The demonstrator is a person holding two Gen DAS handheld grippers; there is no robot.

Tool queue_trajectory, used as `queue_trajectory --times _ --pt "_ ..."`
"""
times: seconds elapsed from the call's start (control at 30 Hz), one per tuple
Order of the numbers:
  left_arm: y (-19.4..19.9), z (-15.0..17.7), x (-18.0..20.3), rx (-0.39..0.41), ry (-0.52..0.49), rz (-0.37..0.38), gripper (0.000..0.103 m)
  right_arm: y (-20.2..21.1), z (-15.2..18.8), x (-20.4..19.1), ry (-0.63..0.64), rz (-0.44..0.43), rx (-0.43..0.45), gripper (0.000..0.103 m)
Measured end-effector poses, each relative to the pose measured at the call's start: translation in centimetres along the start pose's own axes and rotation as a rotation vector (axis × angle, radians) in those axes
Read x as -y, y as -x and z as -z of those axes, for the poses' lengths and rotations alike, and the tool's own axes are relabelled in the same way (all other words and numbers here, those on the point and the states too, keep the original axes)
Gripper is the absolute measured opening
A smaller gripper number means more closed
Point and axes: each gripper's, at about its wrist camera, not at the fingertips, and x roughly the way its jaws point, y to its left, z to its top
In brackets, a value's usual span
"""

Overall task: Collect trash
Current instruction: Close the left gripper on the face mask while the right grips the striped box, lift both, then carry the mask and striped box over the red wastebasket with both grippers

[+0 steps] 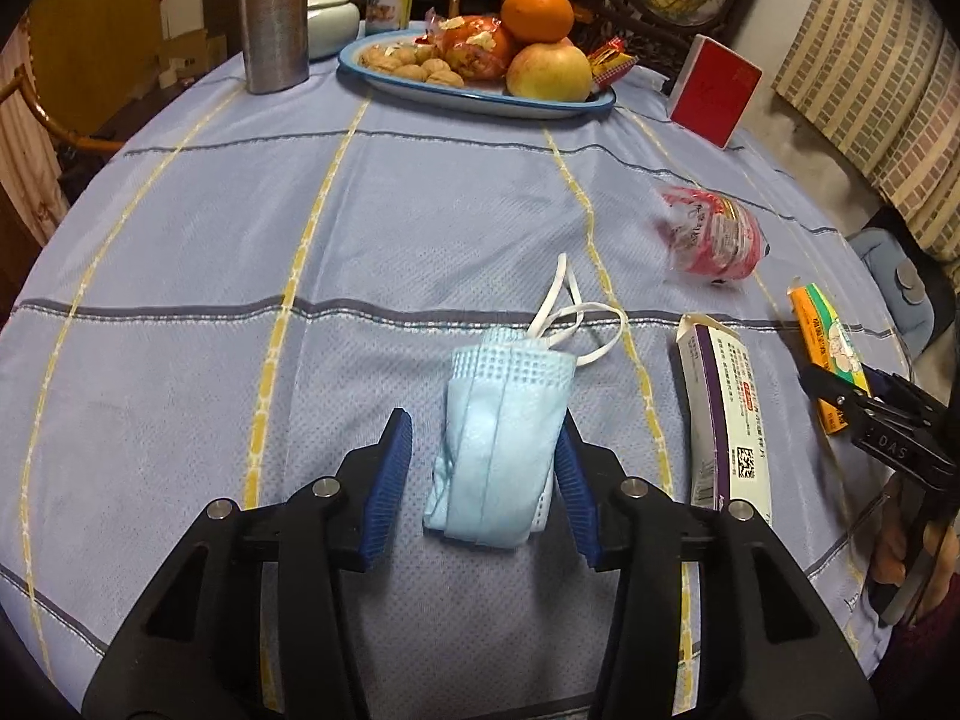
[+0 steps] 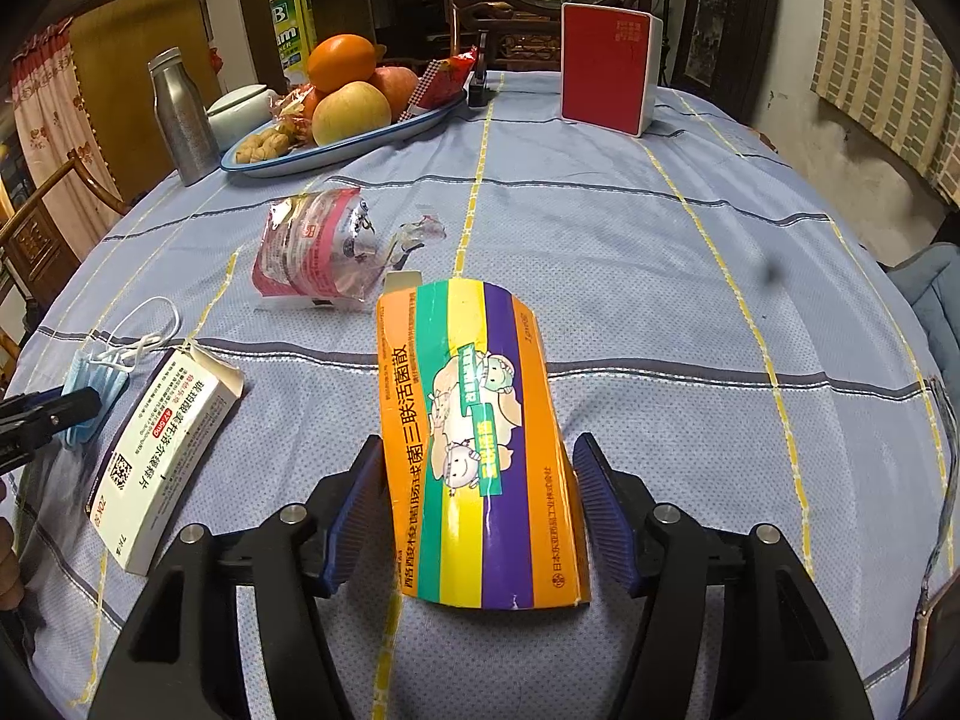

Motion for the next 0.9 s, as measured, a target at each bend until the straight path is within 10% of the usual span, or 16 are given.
queue_trajectory --times 0.17,0.9 --pt "0.0 0.0 0.7 0.015 -0.041 0.007 0.03 0.3 0.1 0.3 -0.014 -0.025 0.008 0.057" --pt "11.8 5.4 8.8 0.32 -0.125 0.109 0.03 16.6 6.9 2.9 -0.088 -0.06 0.303 0.056"
